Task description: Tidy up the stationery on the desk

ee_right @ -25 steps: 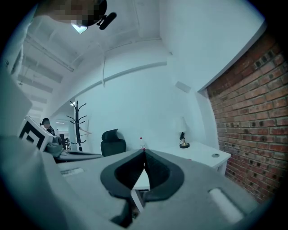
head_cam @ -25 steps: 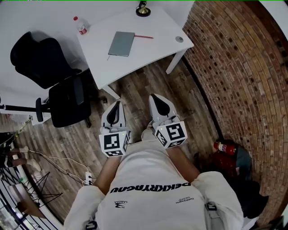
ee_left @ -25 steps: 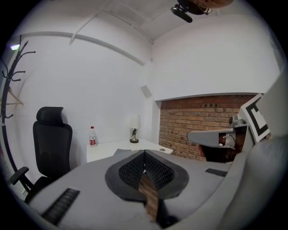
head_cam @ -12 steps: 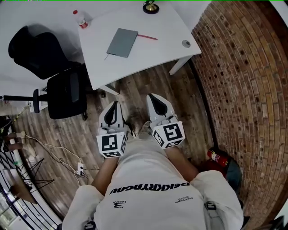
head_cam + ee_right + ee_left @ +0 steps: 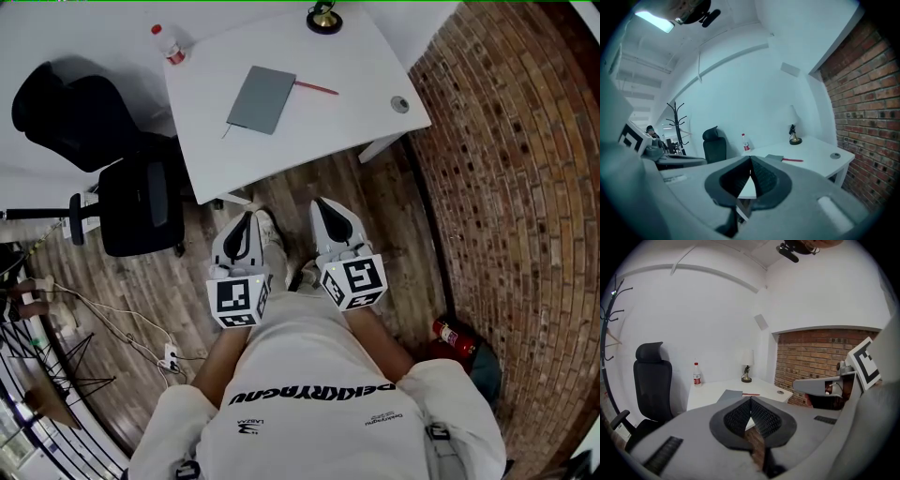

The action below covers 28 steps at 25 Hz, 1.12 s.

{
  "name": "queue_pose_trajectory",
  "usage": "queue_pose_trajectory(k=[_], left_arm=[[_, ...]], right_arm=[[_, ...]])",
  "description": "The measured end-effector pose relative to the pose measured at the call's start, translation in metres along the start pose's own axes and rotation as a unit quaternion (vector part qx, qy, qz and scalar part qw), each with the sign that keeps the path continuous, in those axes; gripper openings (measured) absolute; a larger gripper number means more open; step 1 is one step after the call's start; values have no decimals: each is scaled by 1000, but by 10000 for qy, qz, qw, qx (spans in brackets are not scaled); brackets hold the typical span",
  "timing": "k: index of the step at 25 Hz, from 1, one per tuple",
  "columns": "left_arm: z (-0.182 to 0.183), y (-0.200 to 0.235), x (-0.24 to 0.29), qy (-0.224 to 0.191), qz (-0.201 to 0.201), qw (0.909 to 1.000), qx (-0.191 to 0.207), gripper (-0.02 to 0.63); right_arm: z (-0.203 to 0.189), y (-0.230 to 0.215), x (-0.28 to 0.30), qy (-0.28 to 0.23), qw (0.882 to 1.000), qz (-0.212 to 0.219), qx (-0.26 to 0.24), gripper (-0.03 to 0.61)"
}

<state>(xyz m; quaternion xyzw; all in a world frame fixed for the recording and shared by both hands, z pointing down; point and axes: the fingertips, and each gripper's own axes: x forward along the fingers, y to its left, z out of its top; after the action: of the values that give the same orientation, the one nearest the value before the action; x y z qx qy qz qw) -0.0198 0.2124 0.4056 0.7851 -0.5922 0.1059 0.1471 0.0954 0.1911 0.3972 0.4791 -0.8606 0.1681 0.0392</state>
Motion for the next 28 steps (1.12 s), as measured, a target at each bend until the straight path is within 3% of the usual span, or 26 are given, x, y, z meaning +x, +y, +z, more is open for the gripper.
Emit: queue_pose_trajectory(k=[14, 28], left_arm=[[58, 86, 147, 240, -486, 9985, 48, -2], [40, 151, 245, 991, -881, 9912, -26, -2]], right_arm=[[48, -40, 154, 161, 9991, -392, 37, -5], [10, -63, 268, 864, 9911, -837, 574, -5]])
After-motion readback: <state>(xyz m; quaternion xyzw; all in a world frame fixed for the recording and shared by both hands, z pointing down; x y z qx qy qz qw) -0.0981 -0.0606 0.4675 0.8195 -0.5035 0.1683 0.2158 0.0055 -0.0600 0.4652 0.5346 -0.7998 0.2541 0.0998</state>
